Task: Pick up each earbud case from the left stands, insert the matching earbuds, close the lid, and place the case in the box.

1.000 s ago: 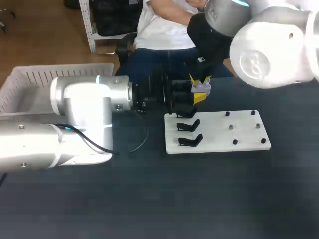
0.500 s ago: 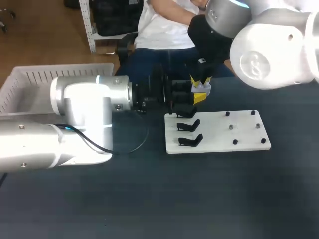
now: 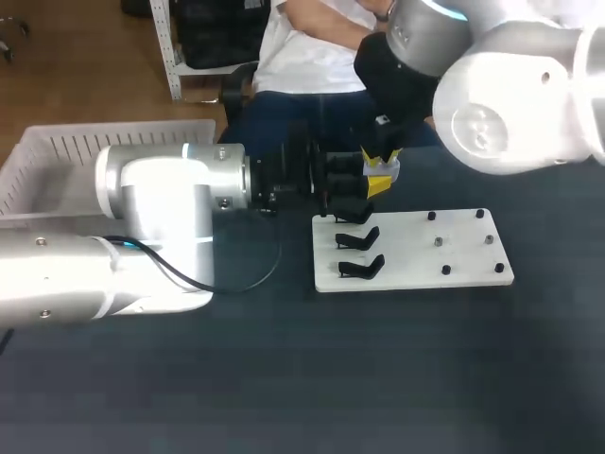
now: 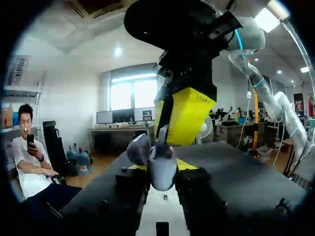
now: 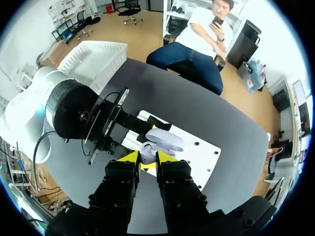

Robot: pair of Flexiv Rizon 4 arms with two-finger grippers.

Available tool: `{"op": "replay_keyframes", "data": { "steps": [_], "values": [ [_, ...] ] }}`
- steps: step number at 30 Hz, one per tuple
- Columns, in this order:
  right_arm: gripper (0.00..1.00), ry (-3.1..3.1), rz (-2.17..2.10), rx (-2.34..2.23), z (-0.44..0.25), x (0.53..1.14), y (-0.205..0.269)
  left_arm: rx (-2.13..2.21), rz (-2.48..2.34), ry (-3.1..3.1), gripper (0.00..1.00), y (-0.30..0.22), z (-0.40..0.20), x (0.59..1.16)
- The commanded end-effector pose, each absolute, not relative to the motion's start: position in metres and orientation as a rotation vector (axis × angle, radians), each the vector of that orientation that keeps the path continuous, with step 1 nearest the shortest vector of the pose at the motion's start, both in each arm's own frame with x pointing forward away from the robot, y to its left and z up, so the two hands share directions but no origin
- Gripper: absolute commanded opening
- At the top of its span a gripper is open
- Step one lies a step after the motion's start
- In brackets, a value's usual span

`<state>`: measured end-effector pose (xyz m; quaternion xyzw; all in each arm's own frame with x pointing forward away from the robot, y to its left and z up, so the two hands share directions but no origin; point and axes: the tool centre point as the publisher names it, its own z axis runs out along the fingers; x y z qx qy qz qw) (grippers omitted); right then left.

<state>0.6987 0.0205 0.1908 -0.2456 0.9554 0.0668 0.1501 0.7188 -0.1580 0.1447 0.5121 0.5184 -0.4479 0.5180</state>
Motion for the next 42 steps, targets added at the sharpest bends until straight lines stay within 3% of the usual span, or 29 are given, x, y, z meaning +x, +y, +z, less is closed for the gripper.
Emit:
{"op": "replay_keyframes", "data": {
  "steps": [1,25,29,33,36,42],
  "values": [
    [0.00,2.740,0.181,-0.715,0.1898,0.6981,0.0217,1.221,-1.068,1.240,0.00,-0.1582,0.1438,0.7173],
    [0.00,2.732,0.130,-0.769,0.1856,0.6989,0.0215,1.221,-1.068,1.240,0.00,-0.1582,0.1438,0.7173],
    [0.22,2.731,0.119,-0.776,0.1849,0.6985,0.0207,1.221,-1.068,1.240,0.00,-0.1582,0.1438,0.7173],
    [0.28,2.732,0.114,-0.777,0.1845,0.6984,0.0205,1.221,-1.068,1.240,0.00,-0.1582,0.1438,0.7173],
    [0.38,2.731,0.112,-0.777,0.1845,0.6984,0.0207,1.221,-1.068,1.240,0.00,-0.1582,0.1438,0.7173],
    [0.38,2.725,0.112,-0.772,0.1871,0.6979,0.0213,1.221,-1.068,1.240,0.00,-0.1582,0.1438,0.7173]
  ]
}}
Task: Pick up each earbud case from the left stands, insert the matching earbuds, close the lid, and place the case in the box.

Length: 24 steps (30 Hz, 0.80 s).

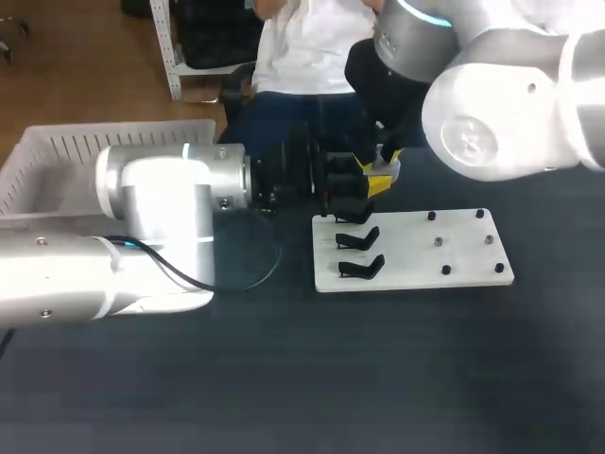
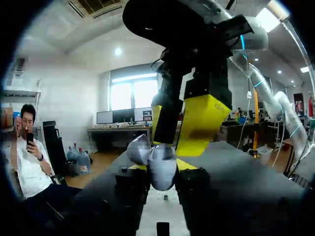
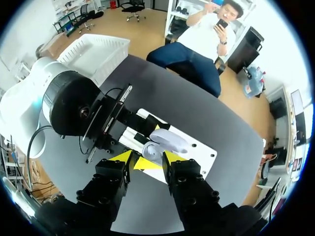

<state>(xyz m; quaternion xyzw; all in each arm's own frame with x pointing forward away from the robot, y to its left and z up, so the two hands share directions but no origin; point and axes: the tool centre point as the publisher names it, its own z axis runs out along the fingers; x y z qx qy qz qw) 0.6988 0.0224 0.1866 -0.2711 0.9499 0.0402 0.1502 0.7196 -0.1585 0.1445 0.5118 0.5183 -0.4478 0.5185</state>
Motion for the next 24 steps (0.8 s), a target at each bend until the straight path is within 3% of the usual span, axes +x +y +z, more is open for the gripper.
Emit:
{"op": "replay_keyframes", "data": {
  "steps": [1,11,15,24],
  "values": [
    [0.38,2.722,0.110,-0.771,0.188,0.698,0.021,1.221,-1.068,1.240,0.00,-0.158,0.144,0.717],
    [0.43,2.641,0.216,-0.643,0.215,0.728,0.021,1.221,-1.068,1.240,0.00,-0.158,0.144,0.717],
    [0.38,2.605,0.250,-0.561,0.217,0.756,0.023,1.221,-1.068,1.240,0.00,-0.158,0.144,0.717],
    [0.38,2.623,0.220,-0.480,0.195,0.781,0.018,1.221,-1.068,1.240,0.00,-0.158,0.144,0.717]
  ]
}}
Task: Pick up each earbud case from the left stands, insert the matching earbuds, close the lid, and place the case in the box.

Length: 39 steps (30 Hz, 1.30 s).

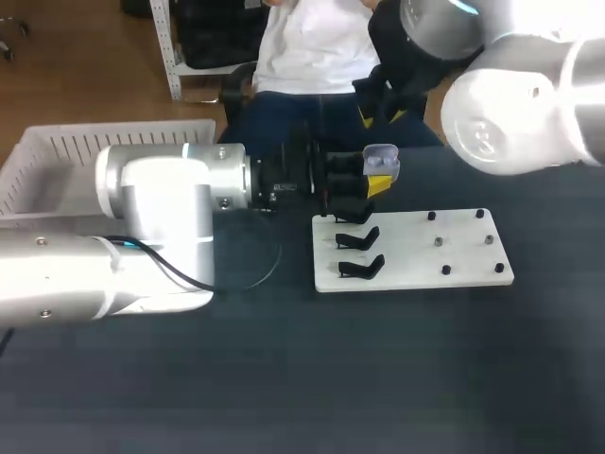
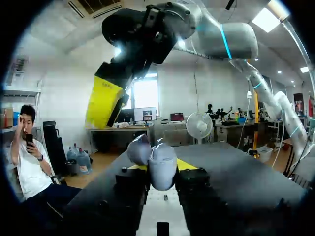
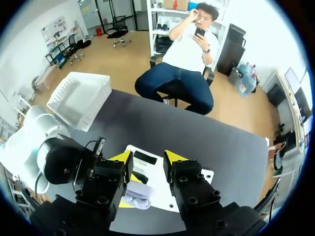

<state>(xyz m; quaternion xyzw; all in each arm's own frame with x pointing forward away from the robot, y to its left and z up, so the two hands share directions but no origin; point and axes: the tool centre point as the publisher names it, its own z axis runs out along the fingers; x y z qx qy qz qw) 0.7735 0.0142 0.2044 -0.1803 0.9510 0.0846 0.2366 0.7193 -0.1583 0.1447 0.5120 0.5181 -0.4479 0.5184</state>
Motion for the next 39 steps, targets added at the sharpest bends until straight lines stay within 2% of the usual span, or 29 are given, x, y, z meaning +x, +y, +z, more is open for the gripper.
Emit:
{"op": "replay_keyframes", "data": {
  "steps": [1,21,26,29,30,31,32,33,34,39],
  "values": [
    [0.38,2.631,0.212,-0.478,0.193,0.780,0.017,1.221,-1.068,1.240,0.00,-0.158,0.144,0.717],
    [0.37,2.677,0.203,-0.468,0.190,0.727,-0.001,1.221,-1.068,1.240,0.00,-0.158,0.144,0.717],
    [0.41,2.639,0.220,-0.397,0.197,0.730,-0.008,1.221,-1.068,1.240,0.00,-0.158,0.144,0.717],
    [0.48,2.612,0.248,-0.296,0.204,0.736,-0.021,1.221,-1.068,1.240,0.00,-0.158,0.144,0.717],
    [0.60,2.606,0.253,-0.262,0.205,0.737,-0.027,1.221,-1.068,1.240,0.00,-0.158,0.144,0.717],
    [0.76,2.605,0.258,-0.231,0.206,0.739,-0.032,1.221,-1.068,1.240,0.00,-0.158,0.144,0.717],
    [0.80,2.604,0.263,-0.209,0.207,0.740,-0.036,1.221,-1.068,1.240,0.00,-0.158,0.144,0.717],
    [0.97,2.594,0.269,-0.165,0.208,0.740,-0.043,1.221,-1.068,1.240,0.00,-0.158,0.144,0.717],
    [1.00,2.590,0.269,-0.134,0.208,0.741,-0.048,1.215,-1.046,1.239,0.00,-0.150,0.147,0.718],
    [1.00,2.587,0.248,-0.017,0.205,0.742,-0.071,1.177,-0.936,1.254,0.00,-0.106,0.170,0.716]
  ]
}}
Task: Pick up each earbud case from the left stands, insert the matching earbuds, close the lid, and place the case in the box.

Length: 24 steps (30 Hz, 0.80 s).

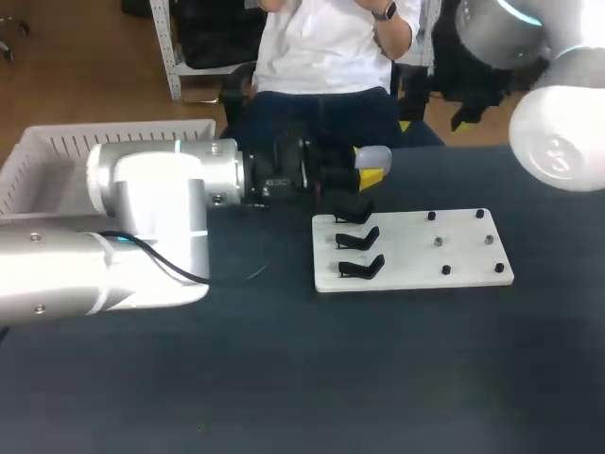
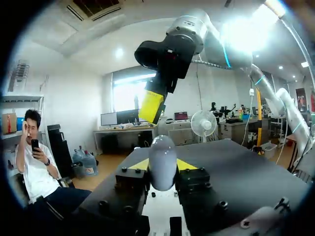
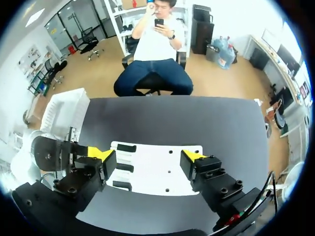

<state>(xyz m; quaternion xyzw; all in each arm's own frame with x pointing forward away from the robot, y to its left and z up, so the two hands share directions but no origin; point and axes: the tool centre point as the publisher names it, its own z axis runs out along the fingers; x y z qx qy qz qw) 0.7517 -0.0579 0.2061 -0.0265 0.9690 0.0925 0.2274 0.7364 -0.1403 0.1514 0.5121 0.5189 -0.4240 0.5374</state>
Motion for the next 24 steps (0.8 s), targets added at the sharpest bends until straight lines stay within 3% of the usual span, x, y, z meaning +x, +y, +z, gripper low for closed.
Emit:
{"op": "replay_keyframes", "data": {
  "steps": [1,11,24],
  "values": [
    [1.00,2.591,0.249,0.002,0.204,0.742,-0.074,1.166,-0.918,1.252,0.00,-0.097,0.174,0.716],
    [1.00,2.638,0.251,0.082,0.187,0.733,-0.077,1.109,-0.683,1.328,0.00,0.018,0.199,0.724],
    [1.00,2.633,0.275,0.156,0.181,0.735,-0.061,1.104,-0.483,1.450,0.00,0.128,0.203,0.758]
  ]
}}
